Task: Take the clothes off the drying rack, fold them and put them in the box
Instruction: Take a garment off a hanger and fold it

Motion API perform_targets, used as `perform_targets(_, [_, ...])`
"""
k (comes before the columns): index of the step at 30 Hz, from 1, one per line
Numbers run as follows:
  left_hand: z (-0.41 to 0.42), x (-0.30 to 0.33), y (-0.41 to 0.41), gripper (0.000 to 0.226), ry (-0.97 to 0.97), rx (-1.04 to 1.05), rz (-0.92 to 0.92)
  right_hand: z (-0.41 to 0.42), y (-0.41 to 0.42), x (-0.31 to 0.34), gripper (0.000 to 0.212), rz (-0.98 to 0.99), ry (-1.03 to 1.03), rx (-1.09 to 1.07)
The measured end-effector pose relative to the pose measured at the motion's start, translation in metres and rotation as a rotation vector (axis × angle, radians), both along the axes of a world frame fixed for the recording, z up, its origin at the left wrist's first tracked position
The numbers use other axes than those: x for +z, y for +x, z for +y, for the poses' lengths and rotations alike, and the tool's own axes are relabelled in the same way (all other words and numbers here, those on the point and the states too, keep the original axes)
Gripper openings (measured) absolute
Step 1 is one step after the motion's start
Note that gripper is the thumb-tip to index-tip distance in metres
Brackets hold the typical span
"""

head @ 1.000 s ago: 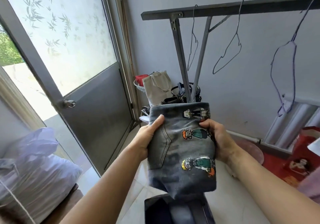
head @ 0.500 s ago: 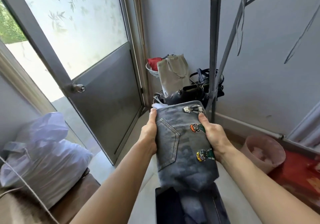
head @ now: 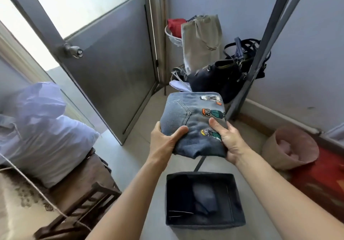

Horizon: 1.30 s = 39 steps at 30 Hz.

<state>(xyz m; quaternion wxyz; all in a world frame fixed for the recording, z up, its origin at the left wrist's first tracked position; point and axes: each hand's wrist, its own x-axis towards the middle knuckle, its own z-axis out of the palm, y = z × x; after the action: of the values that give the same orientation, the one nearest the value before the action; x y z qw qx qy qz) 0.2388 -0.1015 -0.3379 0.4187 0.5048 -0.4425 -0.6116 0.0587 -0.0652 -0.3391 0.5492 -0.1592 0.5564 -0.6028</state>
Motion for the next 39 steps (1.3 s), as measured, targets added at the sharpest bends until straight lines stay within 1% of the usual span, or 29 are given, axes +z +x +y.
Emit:
perform_targets(2, [0.003,-0.025,0.008,0.069,0.022,0.019,0.012,0.001,0.002,-0.02,0.045,-0.117,-0.009,0.003])
perform_targets(5, [0.008,-0.064,0.016,0.075,0.122,-0.013,0.032,0.004,0.005,-0.056,0.027,-0.196,0.001,0.019])
perform_targets(7, [0.009,-0.09,0.018,0.071,0.236,-0.02,0.051,0.007,0.002,-0.081,0.024,-0.198,0.037,0.039])
perform_targets(9, [0.004,-0.116,0.021,0.061,0.32,-0.043,0.138,0.011,-0.003,-0.105,0.025,-0.194,0.085,0.061])
perform_targets(11, [-0.001,-0.137,0.023,0.052,0.336,-0.092,0.161,0.014,-0.01,-0.13,0.027,-0.197,0.133,0.093])
perform_targets(13, [-0.004,-0.161,0.022,0.045,0.309,-0.113,0.091,0.014,-0.018,-0.156,0.027,-0.198,0.173,0.118])
perform_targets(15, [-0.004,-0.186,0.017,0.037,0.302,-0.112,0.032,0.014,-0.026,-0.182,0.022,-0.19,0.204,0.127])
perform_targets(22, [0.017,-0.311,-0.013,0.043,0.399,-0.163,-0.112,0.034,-0.058,-0.31,0.022,-0.076,0.378,0.141])
perform_targets(29, [0.05,-0.452,-0.042,0.048,0.495,-0.206,-0.243,0.073,-0.084,-0.443,0.026,-0.082,0.531,0.115])
perform_targets(35, [0.088,-0.569,-0.066,0.048,0.628,-0.282,-0.33,0.108,-0.104,-0.55,0.029,-0.022,0.703,0.093])
perform_targets(39, [0.106,-0.623,-0.084,0.051,0.698,-0.304,-0.355,0.121,-0.119,-0.606,0.027,0.021,0.811,0.08])
